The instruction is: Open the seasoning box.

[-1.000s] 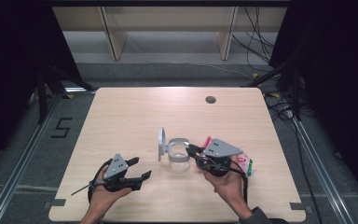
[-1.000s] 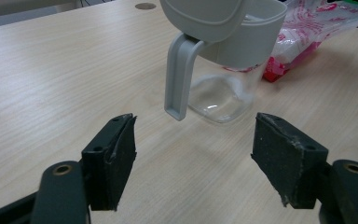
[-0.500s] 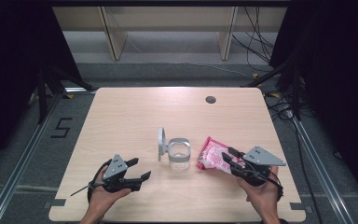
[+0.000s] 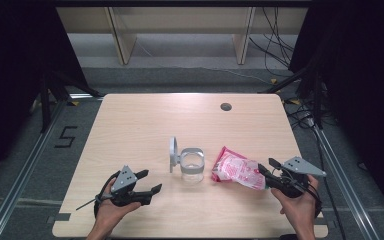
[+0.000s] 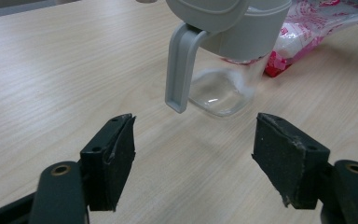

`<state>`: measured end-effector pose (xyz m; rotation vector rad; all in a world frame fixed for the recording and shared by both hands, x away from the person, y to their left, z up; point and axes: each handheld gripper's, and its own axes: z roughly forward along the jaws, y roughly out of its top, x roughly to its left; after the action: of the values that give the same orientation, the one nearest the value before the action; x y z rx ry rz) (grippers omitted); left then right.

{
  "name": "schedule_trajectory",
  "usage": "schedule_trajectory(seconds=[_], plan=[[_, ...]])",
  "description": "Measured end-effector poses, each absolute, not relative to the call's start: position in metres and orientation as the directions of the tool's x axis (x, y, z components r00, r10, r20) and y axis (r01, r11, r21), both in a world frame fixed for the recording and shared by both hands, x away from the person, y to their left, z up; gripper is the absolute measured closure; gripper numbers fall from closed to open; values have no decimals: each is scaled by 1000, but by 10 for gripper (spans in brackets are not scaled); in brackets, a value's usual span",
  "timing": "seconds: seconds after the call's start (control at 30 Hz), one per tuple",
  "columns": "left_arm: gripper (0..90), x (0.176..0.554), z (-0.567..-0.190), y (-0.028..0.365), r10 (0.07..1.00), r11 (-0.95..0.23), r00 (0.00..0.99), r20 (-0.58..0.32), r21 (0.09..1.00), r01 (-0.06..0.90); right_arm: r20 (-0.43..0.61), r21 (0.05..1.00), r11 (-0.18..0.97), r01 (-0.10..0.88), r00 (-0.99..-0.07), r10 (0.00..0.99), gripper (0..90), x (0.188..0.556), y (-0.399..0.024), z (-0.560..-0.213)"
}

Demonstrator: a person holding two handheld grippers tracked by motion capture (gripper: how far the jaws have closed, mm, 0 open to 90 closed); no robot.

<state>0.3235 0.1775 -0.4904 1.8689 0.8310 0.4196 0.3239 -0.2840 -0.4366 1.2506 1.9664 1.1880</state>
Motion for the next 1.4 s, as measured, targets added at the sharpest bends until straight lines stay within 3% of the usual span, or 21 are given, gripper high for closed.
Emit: schedule_trajectory(seconds=[0.1, 0.23, 0.33, 0.63, 0.73, 0.77, 0.87, 0.9, 0.93, 1.07, 1.1, 1.13, 1.2, 1.4], plan=[[288, 324, -490, 177, 713, -258, 698, -75, 896, 361, 1, 862, 220, 457, -436, 900, 486, 326, -289, -440], [288, 323, -491, 177, 709, -260, 702, -74, 897, 357, 66, 844, 167, 510, -407, 911, 465, 325, -295, -442], [288, 324, -493, 177, 710, -255, 699, -85, 894, 368, 14, 843, 217, 493, -423, 906, 459, 326, -295, -445], [288, 323, -492, 177, 708, -249, 701, -87, 898, 364, 139, 825, 111, 555, -390, 910, 460, 327, -300, -455], [287, 323, -493, 177, 706, -248, 703, -93, 896, 367, 123, 815, 151, 559, -421, 898, 473, 331, -302, -460], [287, 323, -493, 177, 704, -248, 704, -95, 896, 368, 177, 796, 112, 595, -406, 897, 477, 328, -299, -459], [288, 324, -493, 177, 703, -245, 705, -93, 899, 364, 173, 797, 114, 593, -405, 898, 492, 329, -298, -461], [288, 325, -493, 177, 702, -248, 705, -94, 897, 367, 142, 807, 144, 573, -425, 894, 508, 331, -300, -462], [287, 324, -494, 177, 703, -245, 704, -97, 897, 368, 193, 800, 98, 592, -408, 892, 552, 330, -299, -463], [289, 325, -493, 177, 702, -245, 706, -95, 898, 365, 222, 791, 85, 605, -414, 883, 687, 329, -301, -464], [288, 325, -493, 177, 702, -245, 706, -95, 898, 365, 166, 809, 130, 573, -435, 885, 749, 331, -303, -466], [288, 324, -493, 177, 702, -250, 706, -93, 896, 367, 188, 794, 120, 596, -428, 884, 818, 329, -302, -464], [291, 323, -493, 176, 702, -243, 705, -100, 897, 369, 153, 821, 142, 554, -452, 879, 879, 331, -306, -466], [296, 323, -494, 175, 695, -254, 713, -92, 897, 363, 167, 822, 132, 555, -455, 875, 900, 330, -306, -465]])
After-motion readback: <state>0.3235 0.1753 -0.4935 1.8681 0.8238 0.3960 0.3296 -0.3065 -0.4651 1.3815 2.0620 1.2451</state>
